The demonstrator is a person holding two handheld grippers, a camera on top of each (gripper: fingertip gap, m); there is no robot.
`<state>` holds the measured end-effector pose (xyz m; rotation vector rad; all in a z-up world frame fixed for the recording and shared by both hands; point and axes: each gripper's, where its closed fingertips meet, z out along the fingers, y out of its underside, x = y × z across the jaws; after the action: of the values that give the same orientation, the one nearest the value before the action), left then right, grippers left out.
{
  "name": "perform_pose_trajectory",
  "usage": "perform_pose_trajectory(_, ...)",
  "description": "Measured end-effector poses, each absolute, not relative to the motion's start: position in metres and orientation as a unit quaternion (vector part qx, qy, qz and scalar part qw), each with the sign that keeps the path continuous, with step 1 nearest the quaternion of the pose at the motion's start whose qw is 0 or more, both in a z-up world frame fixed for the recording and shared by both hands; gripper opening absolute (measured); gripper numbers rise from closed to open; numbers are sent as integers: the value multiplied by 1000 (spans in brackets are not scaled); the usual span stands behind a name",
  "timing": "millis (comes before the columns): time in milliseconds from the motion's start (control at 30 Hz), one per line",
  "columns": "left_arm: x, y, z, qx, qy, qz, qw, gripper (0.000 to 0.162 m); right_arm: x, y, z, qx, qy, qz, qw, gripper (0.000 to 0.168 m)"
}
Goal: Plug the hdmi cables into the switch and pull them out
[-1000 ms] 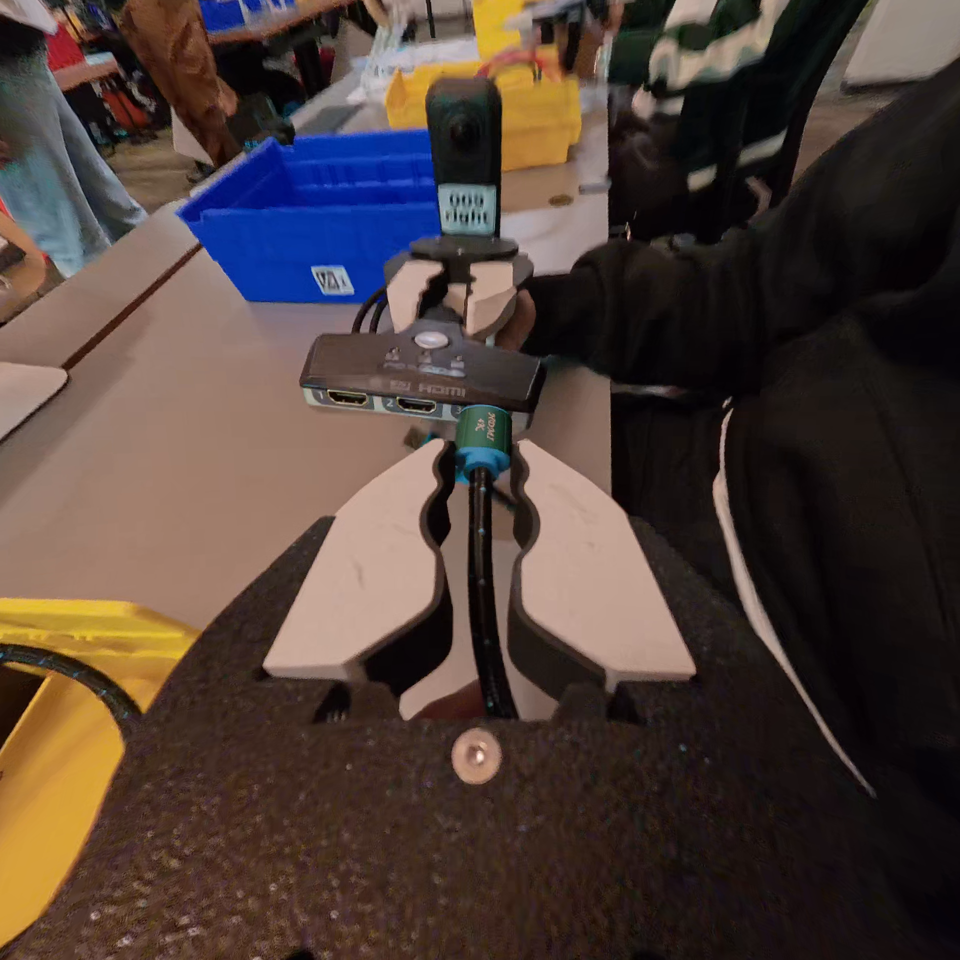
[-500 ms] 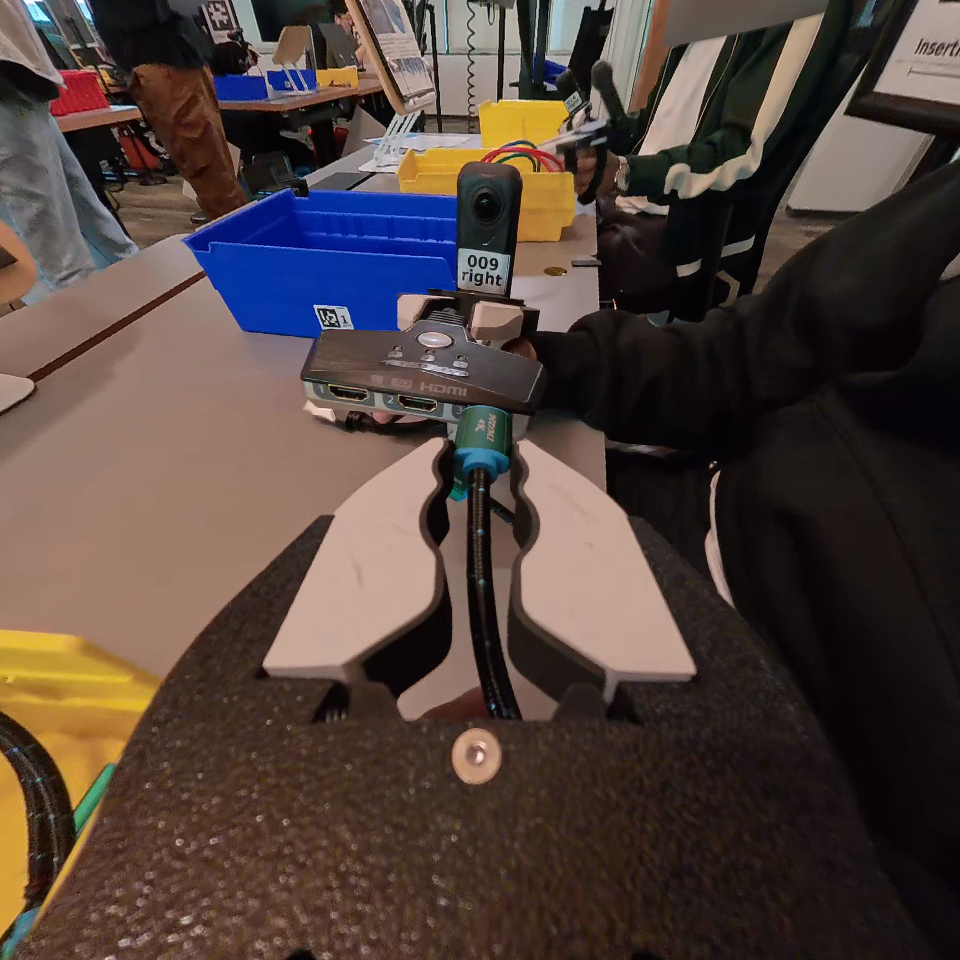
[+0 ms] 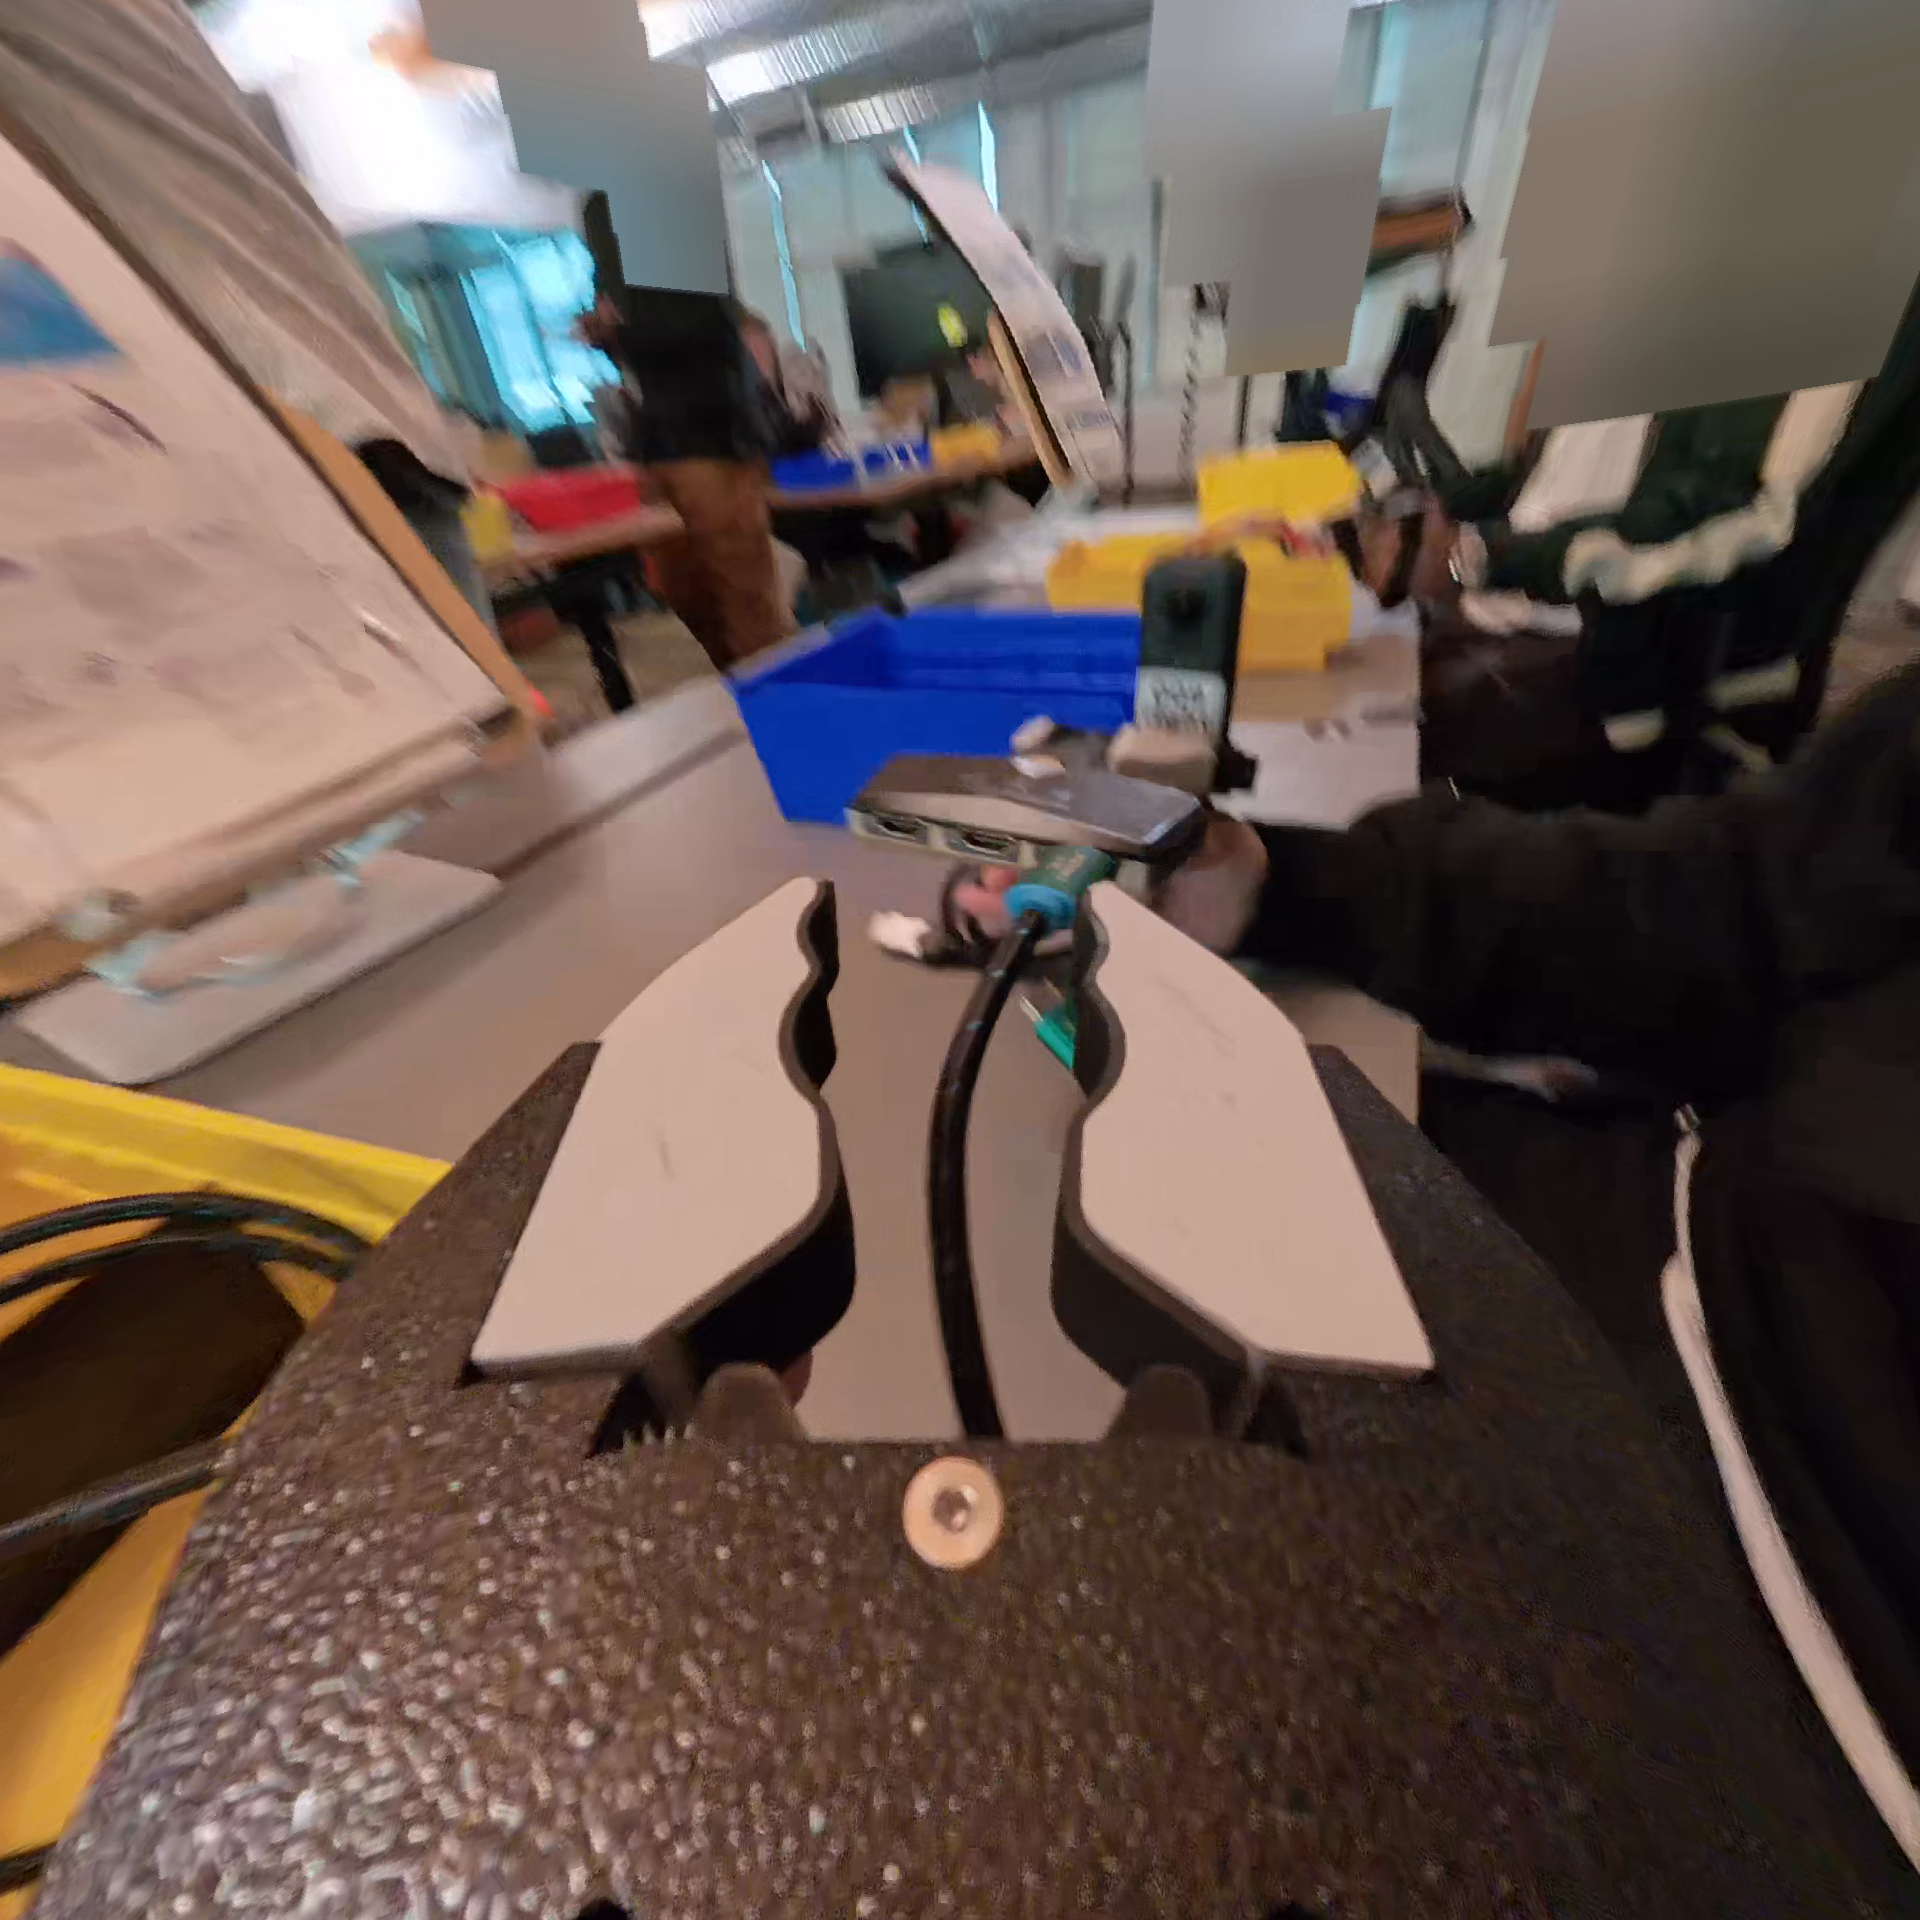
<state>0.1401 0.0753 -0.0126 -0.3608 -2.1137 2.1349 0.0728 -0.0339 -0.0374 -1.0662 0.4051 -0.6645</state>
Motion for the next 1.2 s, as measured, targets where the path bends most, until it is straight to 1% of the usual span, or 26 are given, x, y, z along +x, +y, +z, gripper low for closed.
perform_pose_trajectory(67,173,94,7,-50,-672,739,26,42,71,-35,-37,-491,185,-299,797,23)
perform_pose_trajectory(100,193,104,8,-6,-672,740,4,40,71,-33,-38,-493,185,-300,795,23)
perform_pose_trajectory(133,215,112,3,37,-684,728,-19,37,71,-31,-39,-499,184,-300,792,23)
perform_pose_trajectory(200,253,123,-24,118,-726,674,-61,37,73,-27,-43,-509,185,-299,786,23)
perform_pose_trajectory(267,279,126,-54,168,-772,605,-99,44,74,-25,-45,-517,186,-297,781,23)
perform_pose_trajectory(300,288,124,-66,155,-796,571,-126,46,74,-24,-46,-521,185,-296,779,23)
perform_pose_trajectory(400,313,114,-88,25,-856,455,-244,47,75,-20,-50,-530,185,-295,773,23)
perform_pose_trajectory(500,335,97,-92,-99,-854,356,-366,60,75,-20,-49,-529,184,-294,774,23)
perform_pose_trajectory(533,334,88,-91,-145,-846,341,-383,58,75,-21,-49,-528,185,-294,775,23)
perform_pose_trajectory(600,329,69,-86,-185,-841,344,-374,47,75,-20,-50,-531,183,-292,774,23)
perform_pose_trajectory(700,325,44,-71,-188,-852,365,-325,46,74,-20,-50,-531,183,-292,774,23)
perform_pose_trajectory(733,328,38,-70,-204,-853,352,-327,45,74,-20,-50,-532,182,-291,774,23)
perform_pose_trajectory(800,337,24,-72,-249,-841,316,-362,44,74,-19,-50,-533,180,-290,774,23)
perform_pose_trajectory(900,340,11,-93,-291,-846,268,-358,38,74,-18,-50,-534,179,-289,774,23)
perform_pose_trajectory(933,340,8,-97,-296,-847,262,-355,30,73,-18,-50,-534,179,-289,774,23)
perform_pose_trajectory(967,343,7,-97,-296,-844,260,-364,17,73,-19,-50,-533,179,-289,775,23)
perform_pose_trajectory(1067,357,7,-65,-235,-816,304,-432,10,73,-18,-50,-534,178,-289,774,23)
perform_pose_trajectory(1100,362,11,-51,-202,-808,325,-449,9,73,-18,-50,-535,178,-289,774,23)
perform_pose_trajectory(1200,382,32,-11,-99,-792,368,-477,7,73,-17,-50,-536,177,-285,774,23)
